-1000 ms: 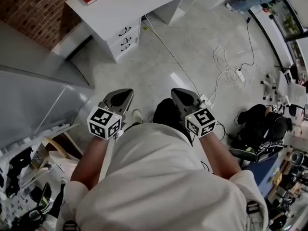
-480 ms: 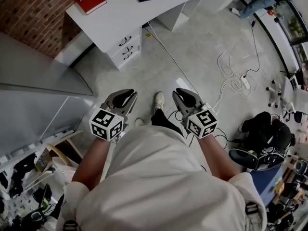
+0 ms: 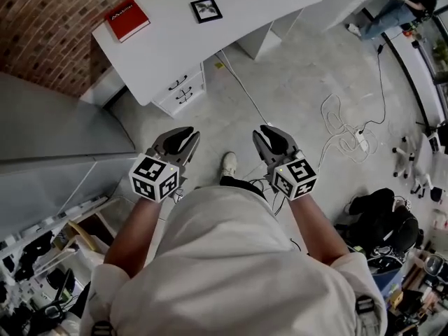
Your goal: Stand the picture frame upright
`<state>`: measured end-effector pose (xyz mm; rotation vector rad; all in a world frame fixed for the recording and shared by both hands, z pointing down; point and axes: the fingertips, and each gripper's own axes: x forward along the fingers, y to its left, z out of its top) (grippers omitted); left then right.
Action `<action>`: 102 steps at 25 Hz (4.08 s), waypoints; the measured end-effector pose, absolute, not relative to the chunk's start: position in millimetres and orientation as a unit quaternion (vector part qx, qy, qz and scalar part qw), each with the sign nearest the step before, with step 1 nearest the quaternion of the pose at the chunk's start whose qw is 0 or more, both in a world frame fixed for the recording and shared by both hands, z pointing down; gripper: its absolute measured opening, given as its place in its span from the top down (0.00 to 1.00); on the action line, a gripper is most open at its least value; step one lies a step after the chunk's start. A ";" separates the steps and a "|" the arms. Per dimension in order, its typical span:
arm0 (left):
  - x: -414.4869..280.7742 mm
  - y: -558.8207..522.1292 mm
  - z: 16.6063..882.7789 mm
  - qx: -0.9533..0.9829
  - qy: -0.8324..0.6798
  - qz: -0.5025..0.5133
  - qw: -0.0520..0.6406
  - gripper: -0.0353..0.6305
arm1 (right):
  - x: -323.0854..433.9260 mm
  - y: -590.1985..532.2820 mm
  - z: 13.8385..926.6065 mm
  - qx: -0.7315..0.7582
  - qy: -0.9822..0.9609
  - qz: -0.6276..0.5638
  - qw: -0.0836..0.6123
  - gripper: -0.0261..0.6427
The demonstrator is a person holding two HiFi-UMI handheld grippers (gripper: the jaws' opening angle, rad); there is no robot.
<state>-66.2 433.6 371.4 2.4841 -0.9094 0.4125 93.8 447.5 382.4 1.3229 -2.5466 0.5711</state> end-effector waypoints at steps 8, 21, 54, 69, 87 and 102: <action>-28.3 376.9 370.4 0.890 -0.365 0.153 0.227 0.84 | 140.2 382.7 395.1 0.417 -0.879 0.199 0.120 0.85; -45.8 303.7 384.4 0.879 -0.379 0.153 0.245 0.85 | 140.3 313.9 415.3 0.415 -0.873 0.211 0.143 0.85; -82.5 11.2 427.8 0.892 -0.306 0.136 0.303 0.82 | 73.2 11.2 456.2 0.432 -0.841 0.261 0.195 0.85; -51.4 -87.5 491.7 0.838 -0.359 0.166 0.375 0.79 | 71.1 -125.4 529.2 0.293 -0.870 0.308 0.250 0.85; -53.1 -127.9 577.5 0.783 -0.382 0.230 0.434 0.78 | 47.8 -169.7 598.9 0.212 -0.861 0.356 0.294 0.85; -57.1 -150.7 614.0 0.762 -0.377 0.238 0.470 0.77 | 36.2 -178.3 616.0 0.183 -0.848 0.381 0.320 0.83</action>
